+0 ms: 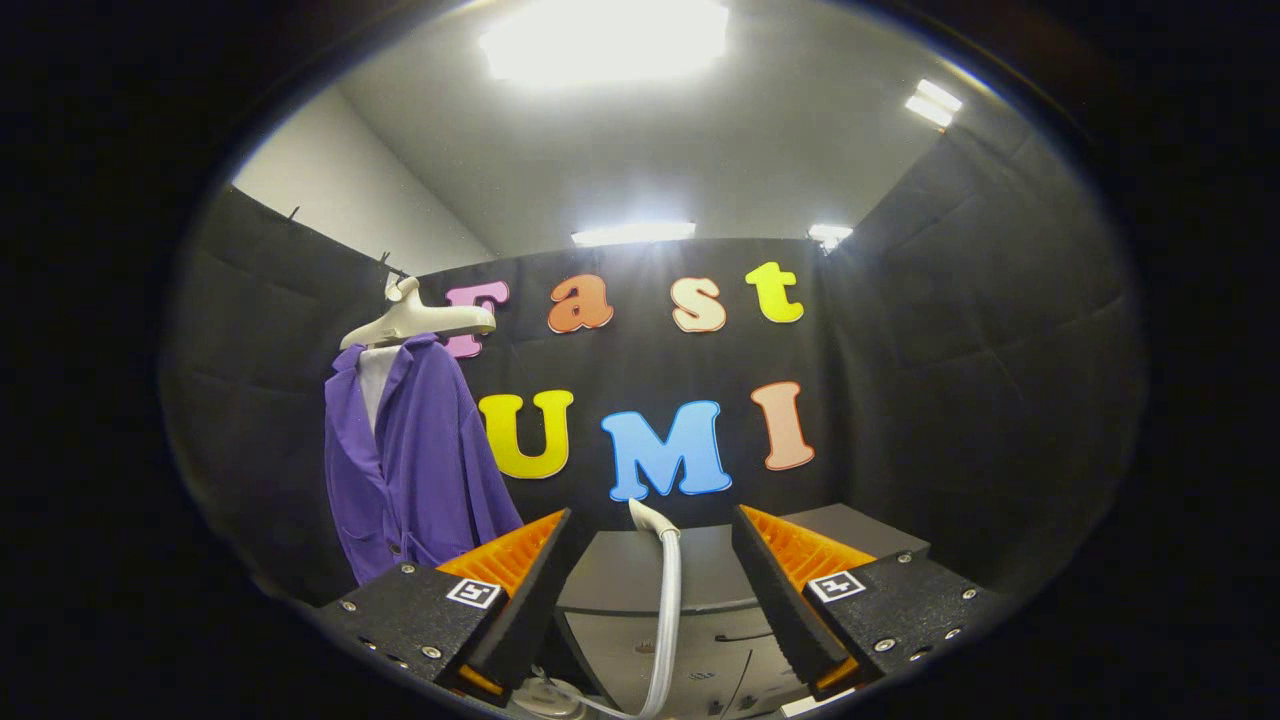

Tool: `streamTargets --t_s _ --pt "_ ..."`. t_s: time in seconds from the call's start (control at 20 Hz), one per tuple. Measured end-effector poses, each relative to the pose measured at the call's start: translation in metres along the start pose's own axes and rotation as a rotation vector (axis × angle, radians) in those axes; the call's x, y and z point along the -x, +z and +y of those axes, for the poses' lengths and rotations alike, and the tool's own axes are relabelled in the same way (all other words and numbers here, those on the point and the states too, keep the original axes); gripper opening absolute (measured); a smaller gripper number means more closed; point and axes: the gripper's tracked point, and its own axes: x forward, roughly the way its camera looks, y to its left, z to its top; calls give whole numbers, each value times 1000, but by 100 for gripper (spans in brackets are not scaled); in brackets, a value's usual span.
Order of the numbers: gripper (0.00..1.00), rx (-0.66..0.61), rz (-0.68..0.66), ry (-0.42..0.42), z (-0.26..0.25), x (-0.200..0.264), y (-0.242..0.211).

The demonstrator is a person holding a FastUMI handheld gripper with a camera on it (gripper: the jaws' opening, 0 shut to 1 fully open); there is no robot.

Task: Iron the clothes twice with a garment steamer, once on the left side and once on the right side.

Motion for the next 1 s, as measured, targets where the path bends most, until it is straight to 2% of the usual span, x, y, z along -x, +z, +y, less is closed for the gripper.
streamTargets --t_s 0.4,0.6,0.8,1.0 --pt "95 -78 99 91 -19 -94 7" --pt "95 -99 151 160 -22 -142 -1" --pt "95 -164 218 187 -27 -188 -16" --pt "95 -251 328 248 -27 -232 -39"
